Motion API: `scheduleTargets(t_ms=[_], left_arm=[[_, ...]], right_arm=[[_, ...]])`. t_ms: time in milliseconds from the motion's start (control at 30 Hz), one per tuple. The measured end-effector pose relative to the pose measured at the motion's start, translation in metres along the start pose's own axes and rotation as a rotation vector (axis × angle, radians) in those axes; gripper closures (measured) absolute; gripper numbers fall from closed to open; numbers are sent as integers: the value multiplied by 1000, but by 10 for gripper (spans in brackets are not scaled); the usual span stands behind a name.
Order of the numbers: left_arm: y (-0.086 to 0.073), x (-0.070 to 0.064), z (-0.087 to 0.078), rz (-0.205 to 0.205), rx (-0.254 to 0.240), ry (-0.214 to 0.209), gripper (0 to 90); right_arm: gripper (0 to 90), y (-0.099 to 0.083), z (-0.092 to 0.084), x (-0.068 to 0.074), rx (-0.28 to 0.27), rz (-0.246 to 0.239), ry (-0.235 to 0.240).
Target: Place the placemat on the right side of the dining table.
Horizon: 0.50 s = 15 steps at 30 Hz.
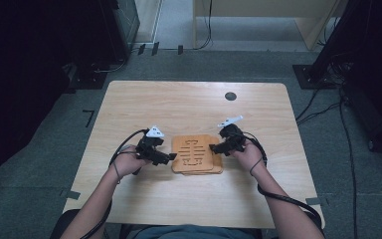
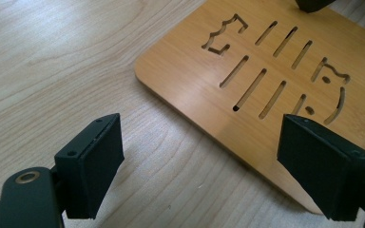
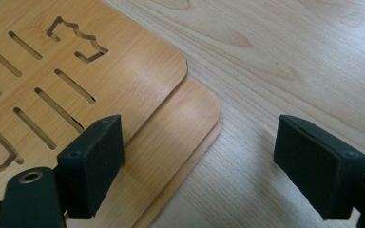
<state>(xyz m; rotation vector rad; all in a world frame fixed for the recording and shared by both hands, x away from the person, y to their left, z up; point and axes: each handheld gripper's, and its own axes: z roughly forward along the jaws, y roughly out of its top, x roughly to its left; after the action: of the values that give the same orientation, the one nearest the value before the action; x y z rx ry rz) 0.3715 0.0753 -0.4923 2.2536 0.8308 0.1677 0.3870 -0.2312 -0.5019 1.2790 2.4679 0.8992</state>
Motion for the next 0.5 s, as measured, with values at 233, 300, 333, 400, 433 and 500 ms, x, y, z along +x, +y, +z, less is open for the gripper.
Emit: scheduleTargets(t_ms=[233, 300, 333, 400, 433, 500], left_arm=[[-1, -3, -2, -4, -6, -4, 147], [-2, -4, -2, -6, -10, -7, 147], [-2, -5, -2, -6, -10, -8, 147], [-2, -5, -2, -3, -12, -7, 147], [-2, -6, -2, -2, -12, -7, 147], [-3, -7, -2, 2, -11, -7, 147]], right_arm=[[172, 4, 4, 4, 0, -16, 7], [172, 5, 6, 4, -2, -19, 12], [172, 6, 6, 5, -2, -16, 12], [172, 8, 7, 6, -2, -24, 10], [172, 8, 8, 7, 1, -23, 10], [172, 9, 8, 8, 0, -29, 11]])
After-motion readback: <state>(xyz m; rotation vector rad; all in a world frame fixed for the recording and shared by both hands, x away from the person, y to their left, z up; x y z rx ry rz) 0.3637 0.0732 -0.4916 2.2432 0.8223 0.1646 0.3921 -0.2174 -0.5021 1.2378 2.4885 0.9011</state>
